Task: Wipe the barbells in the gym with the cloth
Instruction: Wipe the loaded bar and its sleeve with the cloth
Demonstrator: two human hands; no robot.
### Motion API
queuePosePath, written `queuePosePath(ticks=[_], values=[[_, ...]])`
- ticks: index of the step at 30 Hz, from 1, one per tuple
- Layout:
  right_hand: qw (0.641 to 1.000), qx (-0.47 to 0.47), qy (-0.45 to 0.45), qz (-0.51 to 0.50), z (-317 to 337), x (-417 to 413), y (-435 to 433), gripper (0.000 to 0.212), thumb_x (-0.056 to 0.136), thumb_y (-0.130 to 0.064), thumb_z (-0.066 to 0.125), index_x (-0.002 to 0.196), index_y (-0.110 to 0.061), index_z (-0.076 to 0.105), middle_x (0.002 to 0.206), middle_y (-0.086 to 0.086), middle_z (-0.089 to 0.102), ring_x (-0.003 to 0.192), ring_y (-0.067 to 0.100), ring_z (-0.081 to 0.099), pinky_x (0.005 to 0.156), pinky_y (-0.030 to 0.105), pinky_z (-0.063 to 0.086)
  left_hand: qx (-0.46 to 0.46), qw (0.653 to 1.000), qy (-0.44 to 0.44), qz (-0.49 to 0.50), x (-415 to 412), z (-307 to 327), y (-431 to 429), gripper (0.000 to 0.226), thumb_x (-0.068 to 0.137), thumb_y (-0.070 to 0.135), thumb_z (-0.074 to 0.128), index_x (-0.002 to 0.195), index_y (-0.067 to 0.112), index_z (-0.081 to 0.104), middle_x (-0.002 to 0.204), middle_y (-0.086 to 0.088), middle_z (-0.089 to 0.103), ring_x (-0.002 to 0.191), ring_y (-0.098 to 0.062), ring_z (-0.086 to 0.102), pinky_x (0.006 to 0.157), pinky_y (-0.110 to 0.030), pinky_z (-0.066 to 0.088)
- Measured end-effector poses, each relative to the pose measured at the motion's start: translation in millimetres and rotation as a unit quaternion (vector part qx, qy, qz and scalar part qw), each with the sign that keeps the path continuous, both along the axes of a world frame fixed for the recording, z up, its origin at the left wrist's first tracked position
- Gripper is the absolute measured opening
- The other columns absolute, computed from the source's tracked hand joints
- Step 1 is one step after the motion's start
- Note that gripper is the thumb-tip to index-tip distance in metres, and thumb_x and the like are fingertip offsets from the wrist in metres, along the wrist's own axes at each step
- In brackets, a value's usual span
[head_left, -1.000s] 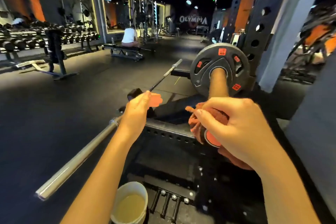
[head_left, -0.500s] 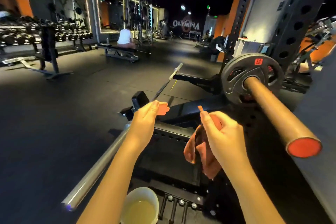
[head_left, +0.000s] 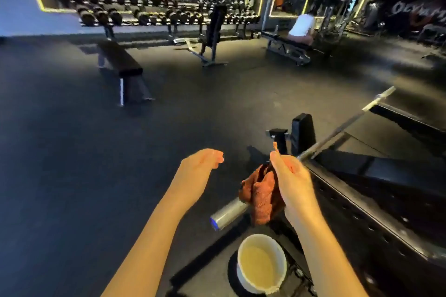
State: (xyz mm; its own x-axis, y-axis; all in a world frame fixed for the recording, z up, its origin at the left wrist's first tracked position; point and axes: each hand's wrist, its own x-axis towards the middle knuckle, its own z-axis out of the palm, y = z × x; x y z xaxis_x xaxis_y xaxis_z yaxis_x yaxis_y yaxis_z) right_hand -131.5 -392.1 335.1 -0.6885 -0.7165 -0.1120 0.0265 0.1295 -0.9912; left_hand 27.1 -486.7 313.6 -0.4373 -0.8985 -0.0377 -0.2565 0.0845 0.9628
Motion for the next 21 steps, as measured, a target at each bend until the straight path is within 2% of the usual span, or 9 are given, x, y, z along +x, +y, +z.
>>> queuePosePath(ticks=[3, 6, 7, 8, 9, 11, 13, 18, 21], values=[[0.99, 0.015, 0.054, 0.128, -5, 29, -44, 0.02, 0.094, -0.033, 0.061, 0.087, -0.014, 0.067, 0.075, -0.001, 0.064, 0.074, 0.013, 0.06, 0.068, 0.028, 0.046, 0.027, 0.994, -0.007, 0.11, 45, -5, -12, 0.025, 0.1, 0.029, 0.044, 0.103, 0.028, 0.068, 0.106, 0.008, 0.068, 0.104, -0.007, 0.06, 0.076, -0.016, 0.041], [0.966, 0.022, 0.082, 0.243, -13, 62, -79, 0.022, 0.094, -0.032, 0.061, 0.088, -0.012, 0.067, 0.079, 0.005, 0.064, 0.075, 0.013, 0.058, 0.069, 0.028, 0.045, 0.123, 0.973, 0.025, 0.192, 89, -9, -20, 0.012, 0.098, 0.027, 0.053, 0.098, 0.019, 0.063, 0.117, -0.002, 0.066, 0.115, -0.019, 0.059, 0.087, -0.021, 0.04], [0.956, 0.025, 0.09, 0.277, -14, 74, -88, 0.022, 0.094, -0.032, 0.061, 0.087, -0.013, 0.067, 0.08, 0.004, 0.063, 0.074, 0.013, 0.057, 0.068, 0.028, 0.045, 0.147, 0.962, 0.043, 0.226, 102, -12, -16, 0.014, 0.094, 0.027, 0.059, 0.1, 0.016, 0.063, 0.121, -0.006, 0.065, 0.113, -0.02, 0.059, 0.091, -0.025, 0.039], [0.946, 0.022, 0.096, 0.308, -17, 85, -97, 0.021, 0.094, -0.032, 0.061, 0.086, -0.014, 0.067, 0.08, 0.002, 0.062, 0.074, 0.013, 0.057, 0.067, 0.027, 0.045, 0.158, 0.952, 0.053, 0.256, 112, -16, -15, 0.021, 0.087, 0.03, 0.064, 0.1, 0.014, 0.065, 0.12, -0.006, 0.067, 0.108, -0.018, 0.06, 0.09, -0.027, 0.038], [0.935, 0.017, 0.103, 0.338, -19, 97, -105, 0.02, 0.094, -0.032, 0.061, 0.085, -0.016, 0.067, 0.081, 0.0, 0.063, 0.075, 0.013, 0.057, 0.067, 0.026, 0.045, 0.153, 0.942, 0.063, 0.291, 121, -20, -11, 0.023, 0.082, 0.031, 0.066, 0.098, 0.015, 0.067, 0.114, -0.004, 0.069, 0.1, -0.013, 0.063, 0.086, -0.025, 0.04], [0.912, 0.016, 0.118, 0.393, -24, 122, -117, 0.016, 0.094, -0.031, 0.06, 0.086, -0.019, 0.066, 0.086, 0.0, 0.065, 0.079, 0.012, 0.059, 0.067, 0.025, 0.045, 0.133, 0.917, 0.074, 0.369, 137, -22, 5, 0.01, 0.091, 0.023, 0.059, 0.09, 0.023, 0.069, 0.099, 0.005, 0.072, 0.087, -0.002, 0.063, 0.073, -0.018, 0.039], [0.886, 0.006, 0.121, 0.448, -28, 149, -124, 0.015, 0.094, -0.03, 0.059, 0.087, -0.02, 0.067, 0.088, 0.0, 0.066, 0.083, 0.013, 0.062, 0.07, 0.027, 0.047, 0.102, 0.895, 0.072, 0.428, 158, -33, 23, 0.022, 0.097, 0.017, 0.05, 0.089, 0.026, 0.068, 0.096, 0.008, 0.071, 0.088, -0.003, 0.064, 0.069, -0.012, 0.039], [0.819, -0.02, 0.136, 0.557, -45, 212, -130, 0.014, 0.094, -0.027, 0.06, 0.083, -0.021, 0.066, 0.083, -0.004, 0.066, 0.083, 0.013, 0.063, 0.075, 0.031, 0.048, 0.083, 0.85, 0.038, 0.518, 207, -57, 56, 0.026, 0.101, 0.021, 0.041, 0.094, 0.032, 0.064, 0.1, 0.011, 0.069, 0.098, -0.009, 0.064, 0.088, -0.023, 0.044], [0.792, -0.035, 0.118, 0.598, -57, 258, -137, 0.014, 0.094, -0.025, 0.061, 0.082, -0.019, 0.066, 0.081, -0.004, 0.067, 0.082, 0.014, 0.064, 0.074, 0.03, 0.049, 0.107, 0.806, 0.04, 0.581, 244, -71, 66, 0.025, 0.1, 0.023, 0.043, 0.089, 0.033, 0.063, 0.102, 0.01, 0.069, 0.099, -0.01, 0.063, 0.089, -0.027, 0.043]])
